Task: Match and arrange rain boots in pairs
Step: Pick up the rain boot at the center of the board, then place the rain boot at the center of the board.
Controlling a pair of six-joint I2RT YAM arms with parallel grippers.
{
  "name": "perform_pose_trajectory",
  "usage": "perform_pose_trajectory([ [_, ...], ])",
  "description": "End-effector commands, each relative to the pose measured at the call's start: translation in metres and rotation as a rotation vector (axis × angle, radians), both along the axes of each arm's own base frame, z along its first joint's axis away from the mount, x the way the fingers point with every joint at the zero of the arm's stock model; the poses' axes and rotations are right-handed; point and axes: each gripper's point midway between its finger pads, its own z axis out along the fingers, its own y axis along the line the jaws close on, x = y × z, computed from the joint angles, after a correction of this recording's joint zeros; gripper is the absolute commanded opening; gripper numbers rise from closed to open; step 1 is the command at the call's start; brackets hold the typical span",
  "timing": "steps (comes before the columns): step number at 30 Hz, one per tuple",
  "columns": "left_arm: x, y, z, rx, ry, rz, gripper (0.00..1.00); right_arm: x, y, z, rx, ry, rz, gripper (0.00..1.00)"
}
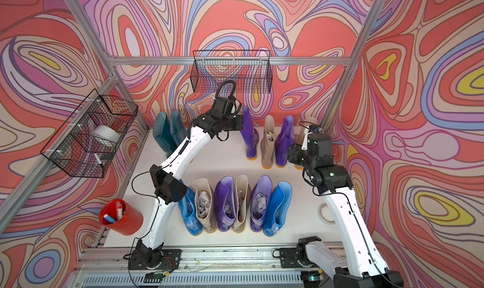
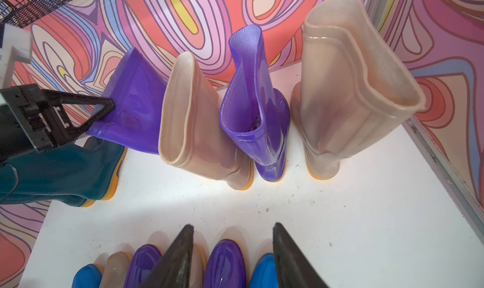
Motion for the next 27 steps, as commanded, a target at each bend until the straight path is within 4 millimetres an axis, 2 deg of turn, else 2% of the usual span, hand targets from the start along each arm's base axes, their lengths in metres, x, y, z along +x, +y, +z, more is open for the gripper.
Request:
perform_pose_trajectory([
  [1, 0.013, 0.023, 0.04, -0.01, -0.114, 0.028, 0.0, 0.005, 0.0, -0.004, 0.015, 0.0, -0.008, 0.51],
  [5, 0.017, 0.042, 0.051, 0.015, -0.142, 0.044, 0.0, 0.009, 0.002, -0.006, 0.024, 0.006, -0.002, 0.5],
  [11, 0.016, 0.071, 0.057, 0.084, -0.149, 0.095, 0.0, 0.011, 0.003, -0.006, 0.027, 0.008, -0.002, 0.5],
  [21, -0.001, 0.112, 0.068, 0.17, -0.169, 0.181, 0.0, 0.01, 0.003, -0.007, 0.029, 0.01, -0.001, 0.5],
  [27, -0.007, 0.13, 0.065, 0.212, -0.155, 0.213, 0.0, 0.008, 0.003, -0.008, 0.031, 0.013, -0.003, 0.5],
])
